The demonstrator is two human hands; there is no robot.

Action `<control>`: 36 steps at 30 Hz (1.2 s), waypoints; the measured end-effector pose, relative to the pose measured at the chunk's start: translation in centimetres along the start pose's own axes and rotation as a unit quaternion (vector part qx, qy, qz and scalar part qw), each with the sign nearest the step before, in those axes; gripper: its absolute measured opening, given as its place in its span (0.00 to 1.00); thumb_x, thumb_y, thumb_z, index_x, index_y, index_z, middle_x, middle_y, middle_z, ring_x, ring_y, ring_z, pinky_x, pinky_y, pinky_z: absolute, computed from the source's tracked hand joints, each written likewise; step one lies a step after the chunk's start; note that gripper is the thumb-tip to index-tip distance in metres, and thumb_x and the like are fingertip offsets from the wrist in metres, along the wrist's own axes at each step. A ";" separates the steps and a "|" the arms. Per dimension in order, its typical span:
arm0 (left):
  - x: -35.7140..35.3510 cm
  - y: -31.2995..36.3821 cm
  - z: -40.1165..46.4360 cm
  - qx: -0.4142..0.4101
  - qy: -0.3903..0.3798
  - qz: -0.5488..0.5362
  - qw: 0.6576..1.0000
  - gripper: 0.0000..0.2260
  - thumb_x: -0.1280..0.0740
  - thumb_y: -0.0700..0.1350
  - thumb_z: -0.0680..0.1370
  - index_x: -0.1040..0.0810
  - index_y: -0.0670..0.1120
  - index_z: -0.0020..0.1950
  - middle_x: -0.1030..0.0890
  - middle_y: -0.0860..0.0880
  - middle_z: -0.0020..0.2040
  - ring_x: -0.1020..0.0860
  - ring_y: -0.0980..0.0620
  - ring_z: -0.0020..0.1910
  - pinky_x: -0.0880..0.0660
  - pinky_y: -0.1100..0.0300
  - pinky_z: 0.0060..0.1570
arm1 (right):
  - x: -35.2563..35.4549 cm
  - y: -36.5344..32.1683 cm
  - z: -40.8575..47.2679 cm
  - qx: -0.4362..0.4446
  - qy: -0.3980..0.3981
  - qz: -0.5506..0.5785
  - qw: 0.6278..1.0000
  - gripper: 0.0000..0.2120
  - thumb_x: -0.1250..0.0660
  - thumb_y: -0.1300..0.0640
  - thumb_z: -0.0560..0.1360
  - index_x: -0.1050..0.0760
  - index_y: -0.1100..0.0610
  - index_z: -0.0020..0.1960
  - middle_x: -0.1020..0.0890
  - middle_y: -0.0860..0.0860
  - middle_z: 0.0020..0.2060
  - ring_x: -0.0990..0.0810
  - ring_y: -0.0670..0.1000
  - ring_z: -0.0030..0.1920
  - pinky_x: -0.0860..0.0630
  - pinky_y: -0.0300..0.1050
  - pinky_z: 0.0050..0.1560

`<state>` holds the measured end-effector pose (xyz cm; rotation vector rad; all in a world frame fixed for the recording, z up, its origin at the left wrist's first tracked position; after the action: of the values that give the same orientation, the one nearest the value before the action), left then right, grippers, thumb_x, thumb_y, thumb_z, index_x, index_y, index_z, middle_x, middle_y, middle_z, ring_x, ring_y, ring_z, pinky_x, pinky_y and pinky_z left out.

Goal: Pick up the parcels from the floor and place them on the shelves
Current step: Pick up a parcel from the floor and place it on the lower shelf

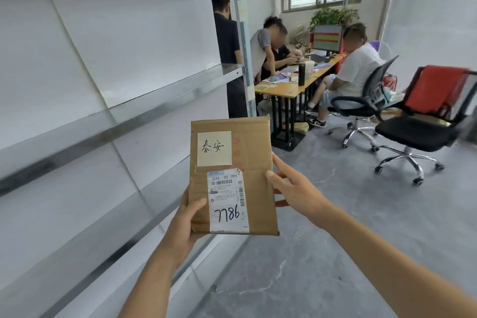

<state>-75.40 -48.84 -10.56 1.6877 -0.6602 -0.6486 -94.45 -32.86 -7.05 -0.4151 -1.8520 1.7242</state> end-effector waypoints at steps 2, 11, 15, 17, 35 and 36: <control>-0.3 0.0 3.4 0.004 -0.013 -0.007 1.000 0.17 0.36 0.47 0.82 0.25 0.60 0.70 0.12 0.48 0.59 0.14 0.43 0.57 0.17 0.46 0.49 | 1.0 0.1 2.6 0.000 0.007 -0.021 1.000 0.25 0.39 0.45 0.84 0.42 0.29 0.77 0.19 0.47 0.55 0.19 0.46 0.58 0.21 0.33 0.52; 2.4 1.1 18.8 0.026 -0.039 -0.035 0.998 0.23 0.27 0.47 0.71 0.21 0.55 0.65 0.12 0.45 0.58 0.12 0.44 0.51 0.16 0.43 0.51 | 1.6 1.5 17.6 -0.034 0.050 0.032 0.998 0.17 0.29 0.51 0.79 0.29 0.46 0.65 0.23 0.41 0.65 0.17 0.49 0.60 0.18 0.62 0.61; 2.9 2.0 23.7 0.029 -0.053 -0.016 0.998 0.26 0.24 0.43 0.70 0.23 0.55 0.67 0.12 0.44 0.58 0.12 0.43 0.52 0.16 0.47 0.46 | 3.1 2.6 22.3 -0.053 0.077 0.031 0.995 0.21 0.29 0.50 0.79 0.33 0.43 0.68 0.22 0.48 0.63 0.17 0.48 0.58 0.17 0.59 0.59; 2.8 2.5 25.7 0.028 -0.057 -0.011 0.998 0.27 0.25 0.45 0.69 0.23 0.56 0.68 0.12 0.45 0.58 0.12 0.42 0.54 0.16 0.46 0.47 | 3.9 2.9 24.4 -0.054 0.077 0.042 0.995 0.34 0.29 0.50 0.79 0.44 0.35 0.76 0.20 0.51 0.60 0.15 0.51 0.55 0.16 0.57 0.57; -0.5 2.4 41.6 0.092 0.069 0.016 0.993 0.20 0.25 0.42 0.75 0.21 0.55 0.65 0.11 0.44 0.55 0.11 0.43 0.51 0.15 0.49 0.46 | 11.5 7.6 47.2 -0.131 -0.138 0.036 0.981 0.19 0.34 0.44 0.80 0.33 0.40 0.70 0.21 0.60 0.59 0.11 0.64 0.44 0.14 0.61 0.51; -0.3 2.5 42.2 0.093 0.090 0.016 0.992 0.21 0.24 0.45 0.74 0.20 0.56 0.65 0.11 0.45 0.55 0.12 0.42 0.53 0.15 0.48 0.49 | 11.6 8.1 48.4 -0.137 -0.144 0.044 0.979 0.19 0.35 0.43 0.81 0.33 0.41 0.70 0.21 0.60 0.59 0.11 0.64 0.44 0.14 0.61 0.51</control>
<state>-106.23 -77.20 -16.26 1.8782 -0.6338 -0.4158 -133.61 -64.05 -13.05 -0.3725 -2.3266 1.6593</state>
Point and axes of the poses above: each hand's wrist, its own z-axis towards the middle knuckle, its own x-axis out of the back of the hand, y = z × x, the point moved 7 cm from there along z, towards the middle knuckle
